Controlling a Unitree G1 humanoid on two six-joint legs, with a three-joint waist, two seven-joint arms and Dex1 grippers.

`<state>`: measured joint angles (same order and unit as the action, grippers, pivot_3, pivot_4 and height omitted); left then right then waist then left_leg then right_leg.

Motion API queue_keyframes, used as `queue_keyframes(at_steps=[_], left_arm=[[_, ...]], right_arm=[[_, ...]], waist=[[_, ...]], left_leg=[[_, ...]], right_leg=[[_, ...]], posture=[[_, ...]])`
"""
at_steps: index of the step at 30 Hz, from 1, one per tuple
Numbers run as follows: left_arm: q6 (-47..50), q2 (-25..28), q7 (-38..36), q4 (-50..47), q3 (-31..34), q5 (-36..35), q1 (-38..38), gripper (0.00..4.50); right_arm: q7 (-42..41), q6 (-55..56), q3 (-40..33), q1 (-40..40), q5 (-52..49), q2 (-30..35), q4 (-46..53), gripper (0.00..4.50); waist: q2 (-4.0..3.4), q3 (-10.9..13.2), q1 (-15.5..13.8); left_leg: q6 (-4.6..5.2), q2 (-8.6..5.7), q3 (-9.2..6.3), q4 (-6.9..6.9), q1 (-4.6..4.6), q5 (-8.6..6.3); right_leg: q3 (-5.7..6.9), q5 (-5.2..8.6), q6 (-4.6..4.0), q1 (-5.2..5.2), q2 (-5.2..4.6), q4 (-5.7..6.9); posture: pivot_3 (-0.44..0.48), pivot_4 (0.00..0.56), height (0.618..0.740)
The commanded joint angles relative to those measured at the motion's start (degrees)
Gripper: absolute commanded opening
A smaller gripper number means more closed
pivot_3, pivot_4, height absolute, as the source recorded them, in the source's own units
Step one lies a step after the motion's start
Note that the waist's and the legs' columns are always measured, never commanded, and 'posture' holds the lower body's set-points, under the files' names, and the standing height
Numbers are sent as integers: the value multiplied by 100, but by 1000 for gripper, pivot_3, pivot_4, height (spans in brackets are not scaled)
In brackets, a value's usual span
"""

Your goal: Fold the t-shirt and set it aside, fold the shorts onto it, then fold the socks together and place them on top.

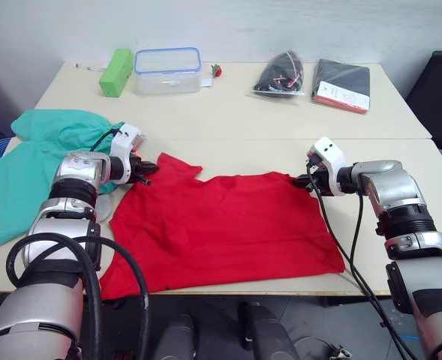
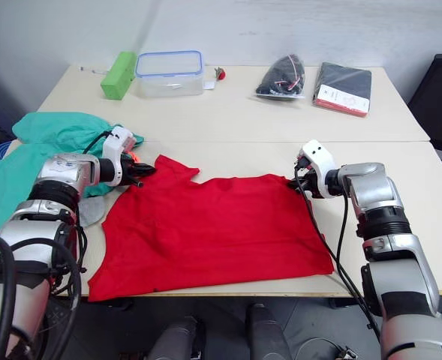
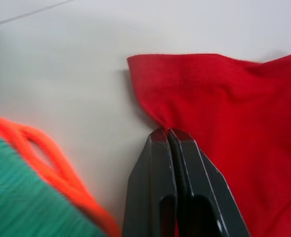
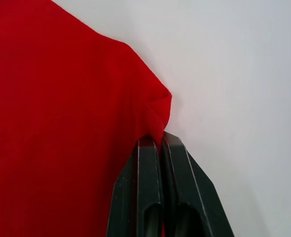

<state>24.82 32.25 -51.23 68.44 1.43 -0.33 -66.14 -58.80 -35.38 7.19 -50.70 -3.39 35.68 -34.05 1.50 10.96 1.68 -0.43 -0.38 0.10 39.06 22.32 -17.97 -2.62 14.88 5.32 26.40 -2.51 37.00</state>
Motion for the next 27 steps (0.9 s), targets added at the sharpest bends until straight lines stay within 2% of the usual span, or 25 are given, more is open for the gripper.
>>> queue_keyframes(at_steps=[1,4,8,14,19,23,27], left_arm=[[-286,98,-622,-477,245,-359,82,34],[-654,176,-1184,-1161,298,-574,335,34],[-762,386,-1490,-2239,342,-770,880,34],[-670,869,-1854,-4427,533,-1280,2356,34],[-851,1231,-2008,-5970,577,-1504,3628,34],[-1056,1445,-1943,-6438,694,-1571,4241,34],[-1065,1689,-1900,-6418,850,-1626,4553,34]], right_arm=[[-92,160,-166,88,-153,77,267,0],[-159,399,-380,197,-341,120,614,0],[-313,740,-577,597,-531,320,1320,0],[-435,2781,-754,1851,-447,747,2383,0],[-397,3971,-976,2749,-555,863,2708,0],[-257,4876,-1013,3026,-407,863,2492,0],[-401,5293,-928,3070,-401,978,2170,0]], waist=[[0,0,2],[0,0,0],[0,0,0],[0,0,-6],[0,0,-6],[0,0,2],[0,0,2]], left_leg=[[0,1,0,0,0,0],[-2,3,-1,0,7,1],[-4,3,1,-1,6,1],[0,7,10,-5,3,-3],[10,7,21,-2,-10,-8],[19,8,38,-2,-28,-13],[20,9,44,-3,-37,-14]], right_leg=[[0,0,0,0,-1,0],[0,0,0,6,-3,-2],[-4,0,0,6,-6,-4],[-15,0,0,5,-8,-8],[-30,-2,3,-4,-8,-14],[-48,-2,3,-10,-5,-22],[-53,-2,2,-13,-2,-17]], posture=[[0,150,740],[0,150,740],[0,150,740],[0,150,740],[0,150,740],[0,150,740],[0,150,740]])
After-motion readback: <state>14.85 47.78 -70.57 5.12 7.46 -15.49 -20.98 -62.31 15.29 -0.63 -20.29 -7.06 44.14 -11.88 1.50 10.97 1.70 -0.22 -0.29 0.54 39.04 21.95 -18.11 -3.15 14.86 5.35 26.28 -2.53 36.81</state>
